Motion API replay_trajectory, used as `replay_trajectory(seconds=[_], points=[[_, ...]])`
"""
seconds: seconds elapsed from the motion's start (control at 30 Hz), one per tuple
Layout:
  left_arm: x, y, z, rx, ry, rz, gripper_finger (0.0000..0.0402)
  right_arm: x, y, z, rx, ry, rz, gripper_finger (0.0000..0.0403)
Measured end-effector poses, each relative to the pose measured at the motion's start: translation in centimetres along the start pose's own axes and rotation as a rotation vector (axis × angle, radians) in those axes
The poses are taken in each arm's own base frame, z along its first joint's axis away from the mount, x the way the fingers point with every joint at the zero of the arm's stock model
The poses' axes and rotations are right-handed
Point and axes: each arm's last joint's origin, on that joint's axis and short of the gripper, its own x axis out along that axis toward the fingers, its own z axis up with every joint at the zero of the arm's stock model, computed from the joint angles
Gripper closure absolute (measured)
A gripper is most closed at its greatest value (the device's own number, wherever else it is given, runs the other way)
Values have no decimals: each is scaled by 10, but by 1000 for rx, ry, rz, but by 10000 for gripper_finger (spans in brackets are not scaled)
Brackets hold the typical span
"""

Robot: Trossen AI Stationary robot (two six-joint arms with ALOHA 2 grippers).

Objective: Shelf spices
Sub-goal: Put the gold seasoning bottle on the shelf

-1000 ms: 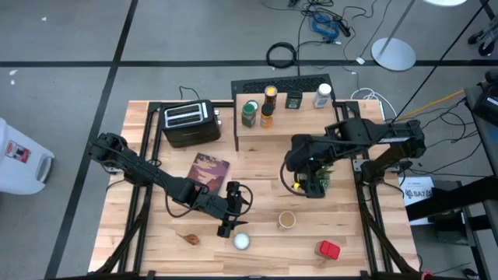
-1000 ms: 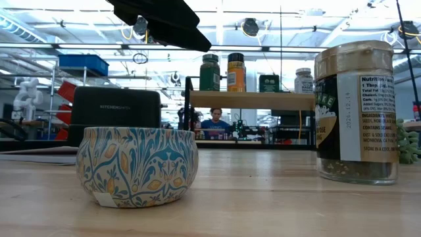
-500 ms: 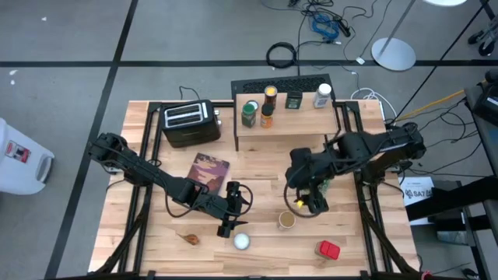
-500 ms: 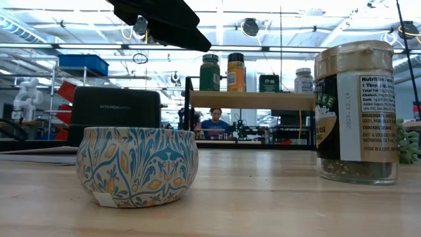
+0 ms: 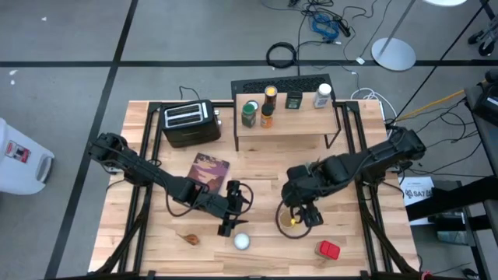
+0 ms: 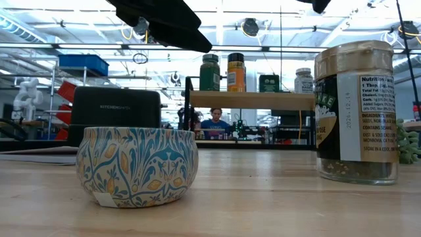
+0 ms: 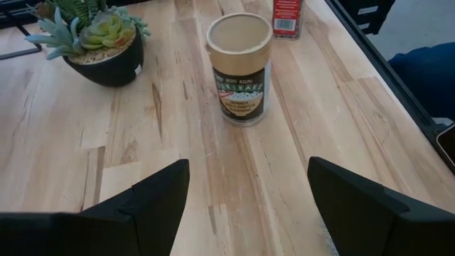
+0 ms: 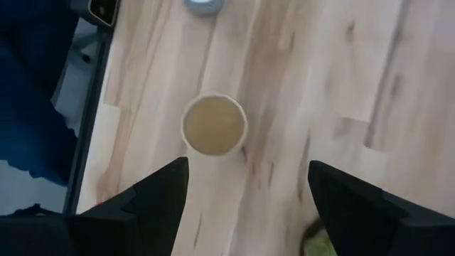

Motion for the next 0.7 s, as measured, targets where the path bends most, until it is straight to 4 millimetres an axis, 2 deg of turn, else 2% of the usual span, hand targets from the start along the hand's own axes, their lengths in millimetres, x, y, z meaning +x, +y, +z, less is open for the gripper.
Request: replay_trajectory(seconds=[0.47,0.7], points=[[1,4,0,-7,1,10,104,33,30,0,-72,-144,75,126],[1,4,0,-7,1,10,104,49,30,-3,-56,-175,78,126]])
